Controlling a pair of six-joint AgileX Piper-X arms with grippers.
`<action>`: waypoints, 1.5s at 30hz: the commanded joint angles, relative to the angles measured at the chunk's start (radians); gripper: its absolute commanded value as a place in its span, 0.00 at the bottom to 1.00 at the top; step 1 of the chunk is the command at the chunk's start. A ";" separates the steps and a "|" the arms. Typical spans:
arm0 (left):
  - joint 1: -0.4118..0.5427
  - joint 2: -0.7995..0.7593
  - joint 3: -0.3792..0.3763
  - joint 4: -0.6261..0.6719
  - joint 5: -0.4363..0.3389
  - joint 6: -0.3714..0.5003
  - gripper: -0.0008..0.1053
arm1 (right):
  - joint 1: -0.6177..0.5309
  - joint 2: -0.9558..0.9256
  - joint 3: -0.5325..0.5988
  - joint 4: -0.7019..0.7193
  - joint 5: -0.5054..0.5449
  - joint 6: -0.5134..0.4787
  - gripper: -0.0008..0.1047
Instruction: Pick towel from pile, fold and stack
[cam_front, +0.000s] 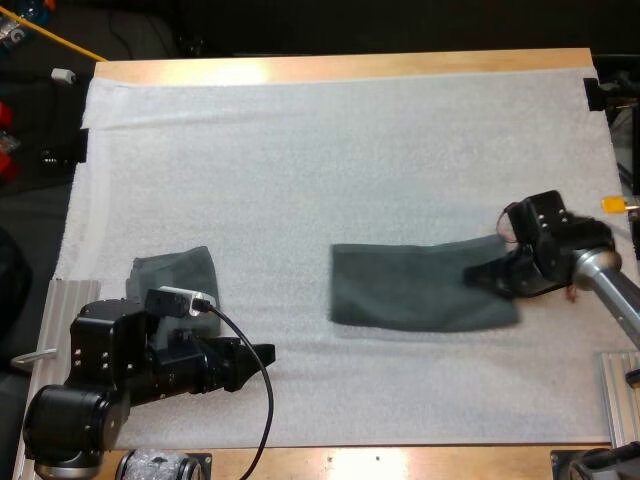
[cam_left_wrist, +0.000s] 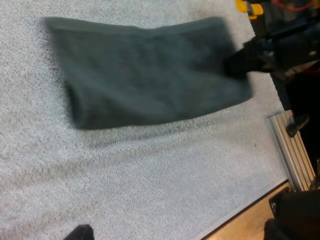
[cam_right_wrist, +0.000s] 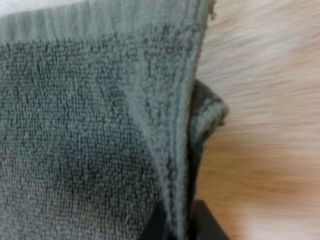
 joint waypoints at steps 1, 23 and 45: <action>0.001 -0.004 -0.007 0.006 0.011 0.007 0.61 | 0.000 -0.025 -0.028 0.059 0.137 -0.052 0.01; 0.001 -0.004 -0.007 0.003 0.019 0.007 0.61 | 0.288 0.076 -0.095 -0.094 -0.175 0.391 0.01; 0.001 -0.004 -0.007 0.003 0.019 0.015 0.61 | 0.353 0.209 -0.095 -0.342 -0.410 0.559 0.74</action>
